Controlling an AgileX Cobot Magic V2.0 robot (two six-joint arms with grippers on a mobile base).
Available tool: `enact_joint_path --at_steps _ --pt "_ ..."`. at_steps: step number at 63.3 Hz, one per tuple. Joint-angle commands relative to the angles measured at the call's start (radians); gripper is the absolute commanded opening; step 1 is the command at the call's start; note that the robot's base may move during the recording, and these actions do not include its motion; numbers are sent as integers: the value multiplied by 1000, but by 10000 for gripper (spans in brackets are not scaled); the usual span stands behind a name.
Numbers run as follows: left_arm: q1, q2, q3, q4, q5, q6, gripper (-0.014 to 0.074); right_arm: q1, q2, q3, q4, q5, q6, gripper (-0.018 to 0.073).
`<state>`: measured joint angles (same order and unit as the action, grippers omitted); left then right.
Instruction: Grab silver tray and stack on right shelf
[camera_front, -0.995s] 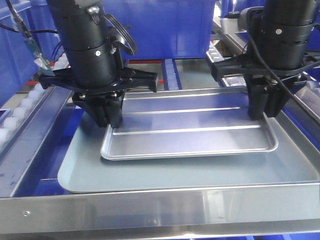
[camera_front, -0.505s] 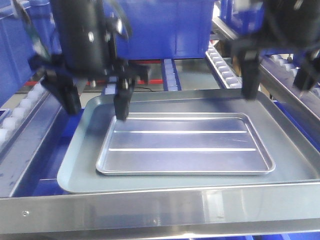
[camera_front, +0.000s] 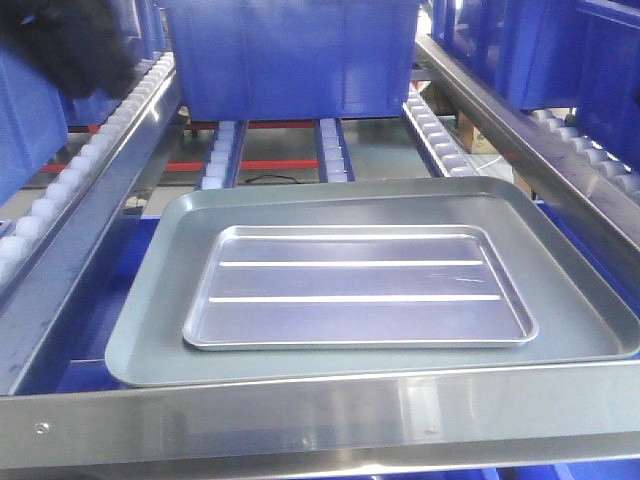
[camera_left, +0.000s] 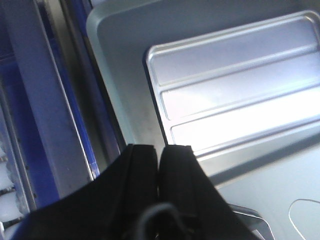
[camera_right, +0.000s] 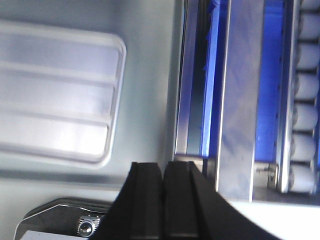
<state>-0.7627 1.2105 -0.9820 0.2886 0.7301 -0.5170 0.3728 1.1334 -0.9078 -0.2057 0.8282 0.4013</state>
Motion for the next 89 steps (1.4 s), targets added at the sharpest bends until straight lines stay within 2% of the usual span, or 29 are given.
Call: enact_joint_path --at_steps 1,8,18,29,41,50,83,89 --pt "-10 -115 117 22 -167 -6 -94 -3 -108 93 -24 -121 -11 55" --pt "-10 -217 292 39 -276 -6 -94 -3 -231 247 -24 -207 -31 55" --pt "-10 -371 466 44 -395 -6 -94 -1 -425 394 -24 -285 -51 55" --pt "-10 -575 542 48 -404 -5 -94 -1 -662 428 -24 -283 -51 55" --pt "-10 -754 552 62 -388 -5 -94 -1 -877 428 -24 -295 -51 55" --pt "-10 -808 552 63 -388 -5 -94 -1 -926 428 -24 -295 -51 55" --pt "-10 -808 552 60 -390 -5 -94 -1 -924 428 -24 -295 -51 55" --pt "-10 -813 552 -29 -391 13 -94 -1 -924 428 -24 -295 -51 55"
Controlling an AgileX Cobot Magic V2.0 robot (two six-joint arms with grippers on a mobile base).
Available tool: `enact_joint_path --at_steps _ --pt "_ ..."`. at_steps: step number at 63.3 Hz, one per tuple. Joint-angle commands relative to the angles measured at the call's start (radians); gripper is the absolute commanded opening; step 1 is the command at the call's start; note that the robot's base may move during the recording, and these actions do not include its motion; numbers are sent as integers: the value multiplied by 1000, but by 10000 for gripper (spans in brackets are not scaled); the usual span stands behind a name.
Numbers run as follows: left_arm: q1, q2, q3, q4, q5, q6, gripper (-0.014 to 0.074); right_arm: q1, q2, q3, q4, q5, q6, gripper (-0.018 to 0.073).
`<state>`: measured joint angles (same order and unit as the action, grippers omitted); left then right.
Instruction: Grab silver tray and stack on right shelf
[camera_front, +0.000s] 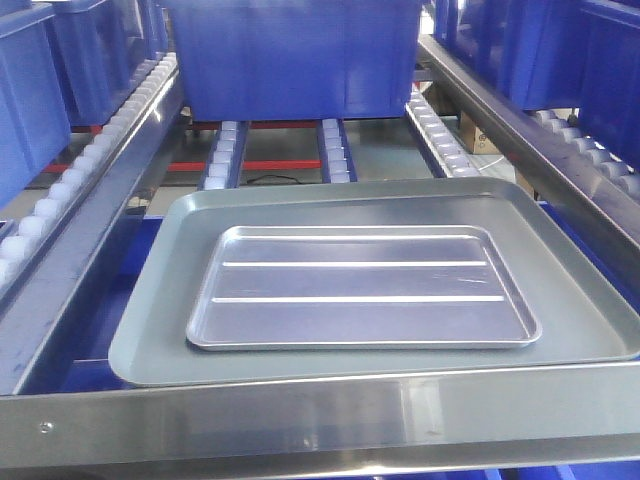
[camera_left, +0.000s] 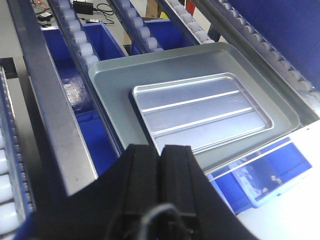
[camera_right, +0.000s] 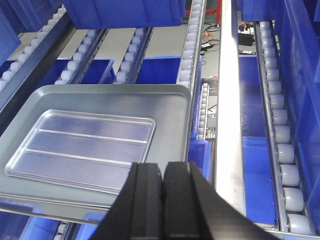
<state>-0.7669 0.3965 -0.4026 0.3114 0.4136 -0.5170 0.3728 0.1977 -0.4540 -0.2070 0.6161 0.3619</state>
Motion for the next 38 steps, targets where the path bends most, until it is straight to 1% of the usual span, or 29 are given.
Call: enact_joint_path --at_steps 1,3,5,8,15,20,26,30,34,38 --pt "-6 -5 -28 -77 -78 38 -94 -1 11 -26 -22 -83 -11 55" --pt "-2 -17 -28 -127 -83 94 -94 -1 11 -26 -22 -83 -11 55" --pt "7 -31 -26 -159 -83 148 -94 -1 11 -26 -22 -83 -11 55" --pt "31 -58 -12 -165 -92 197 -94 -1 11 -26 -22 -83 -11 55" --pt "127 -160 51 -185 -138 234 -94 -1 11 -26 -22 -83 -11 55" --pt "211 -249 121 -247 -161 303 -94 -1 11 -26 -22 -83 -11 55" --pt "316 -382 216 -342 -171 389 -94 -1 11 -26 -22 -83 -11 55" --pt "373 -429 265 -349 -181 399 -94 -1 11 -26 -22 -83 -11 55" --pt "425 -413 303 -333 -236 399 -94 -1 11 -26 -22 -83 -11 55" --pt "494 -413 353 -321 -313 399 -94 -1 11 -26 -22 -83 -11 55"
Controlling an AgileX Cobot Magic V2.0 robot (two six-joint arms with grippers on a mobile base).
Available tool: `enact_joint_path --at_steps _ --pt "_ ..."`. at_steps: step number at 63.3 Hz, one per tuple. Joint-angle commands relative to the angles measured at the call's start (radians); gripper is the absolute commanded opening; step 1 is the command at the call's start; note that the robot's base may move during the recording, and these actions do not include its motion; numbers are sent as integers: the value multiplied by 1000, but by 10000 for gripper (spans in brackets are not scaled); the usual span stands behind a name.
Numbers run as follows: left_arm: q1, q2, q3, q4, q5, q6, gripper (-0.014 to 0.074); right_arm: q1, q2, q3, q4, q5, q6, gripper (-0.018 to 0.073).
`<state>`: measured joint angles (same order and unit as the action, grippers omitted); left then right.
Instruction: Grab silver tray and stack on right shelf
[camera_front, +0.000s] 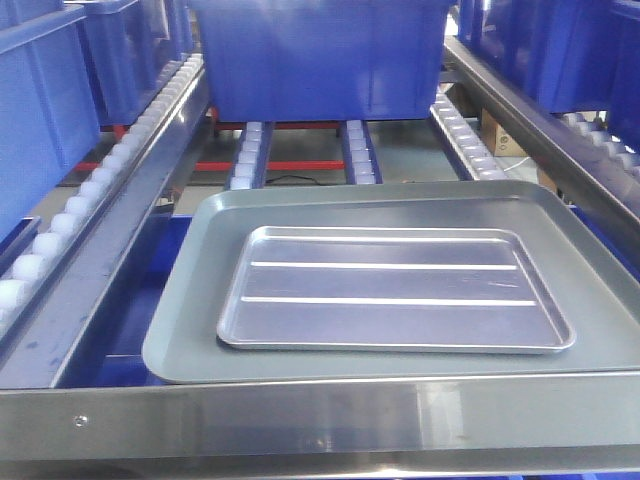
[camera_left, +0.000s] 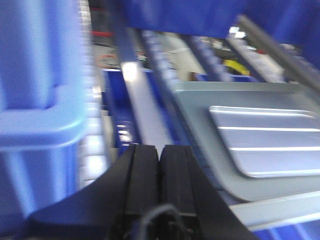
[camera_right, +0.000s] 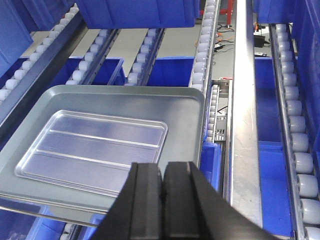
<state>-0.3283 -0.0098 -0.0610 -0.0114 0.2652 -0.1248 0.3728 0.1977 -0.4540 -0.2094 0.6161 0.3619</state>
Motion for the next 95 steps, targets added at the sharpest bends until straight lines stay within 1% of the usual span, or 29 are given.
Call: enact_joint_path --at_steps 1,9,10,12,19,25,80,89,95 --pt "65 -7 21 2 -180 7 -94 -1 11 -26 -20 -83 -11 55" --pt "162 -7 113 2 -350 7 -94 -1 11 -26 -20 -83 -11 55" --pt "170 -7 113 2 -355 7 -94 -1 11 -26 -20 -83 -11 55" --pt "194 -7 108 2 -327 7 -94 -1 11 -26 -20 -83 -11 55" --pt "255 -7 108 2 -336 7 -94 -1 11 -26 -20 -83 -11 55" --pt "285 -7 108 2 -344 7 -94 -1 11 -26 -20 -83 -11 55" --pt "285 -7 108 2 -344 7 -101 -1 11 -26 -20 -83 -11 55" --pt "285 -7 108 2 -344 7 -101 -4 11 -2 -25 -99 -12 55" --pt "285 -7 108 2 -344 7 -101 -24 11 46 -23 -166 -74 55"
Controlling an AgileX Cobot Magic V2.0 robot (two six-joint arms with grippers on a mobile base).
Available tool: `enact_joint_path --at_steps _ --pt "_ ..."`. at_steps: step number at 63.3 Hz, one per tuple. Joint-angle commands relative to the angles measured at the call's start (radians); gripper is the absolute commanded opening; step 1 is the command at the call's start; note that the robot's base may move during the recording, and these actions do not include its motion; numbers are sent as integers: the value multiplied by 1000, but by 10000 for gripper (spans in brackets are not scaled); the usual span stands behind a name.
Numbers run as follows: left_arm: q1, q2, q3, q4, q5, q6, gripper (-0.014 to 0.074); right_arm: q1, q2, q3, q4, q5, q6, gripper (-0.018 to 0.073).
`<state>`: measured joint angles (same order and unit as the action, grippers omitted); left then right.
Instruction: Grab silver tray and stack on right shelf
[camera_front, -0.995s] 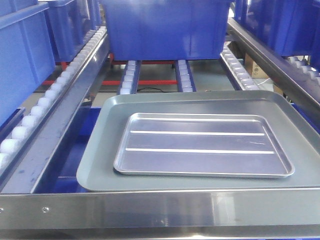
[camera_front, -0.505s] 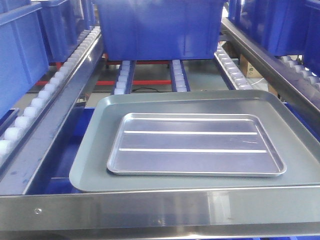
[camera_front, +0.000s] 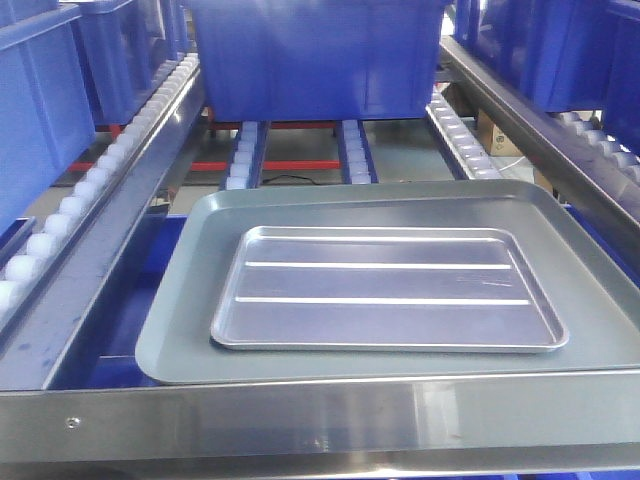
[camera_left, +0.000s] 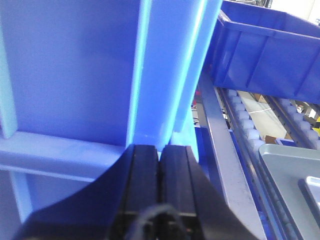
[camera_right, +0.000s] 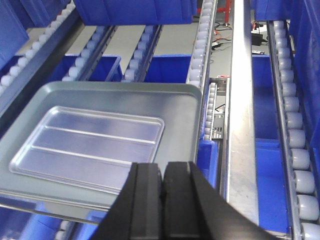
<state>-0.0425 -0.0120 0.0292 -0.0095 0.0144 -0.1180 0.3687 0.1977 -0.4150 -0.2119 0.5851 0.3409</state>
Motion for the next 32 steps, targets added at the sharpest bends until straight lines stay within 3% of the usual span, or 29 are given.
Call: enact_joint_path --at_steps 1,17,32 --pt "-1 -5 18 0 -94 0 -101 -25 11 14 -10 -153 -66 55" --pt "-1 -5 18 0 -94 0 -101 -225 3 169 194 -370 -319 55" --pt "-1 -5 18 0 -94 0 -101 -346 -146 315 234 -497 -341 55"
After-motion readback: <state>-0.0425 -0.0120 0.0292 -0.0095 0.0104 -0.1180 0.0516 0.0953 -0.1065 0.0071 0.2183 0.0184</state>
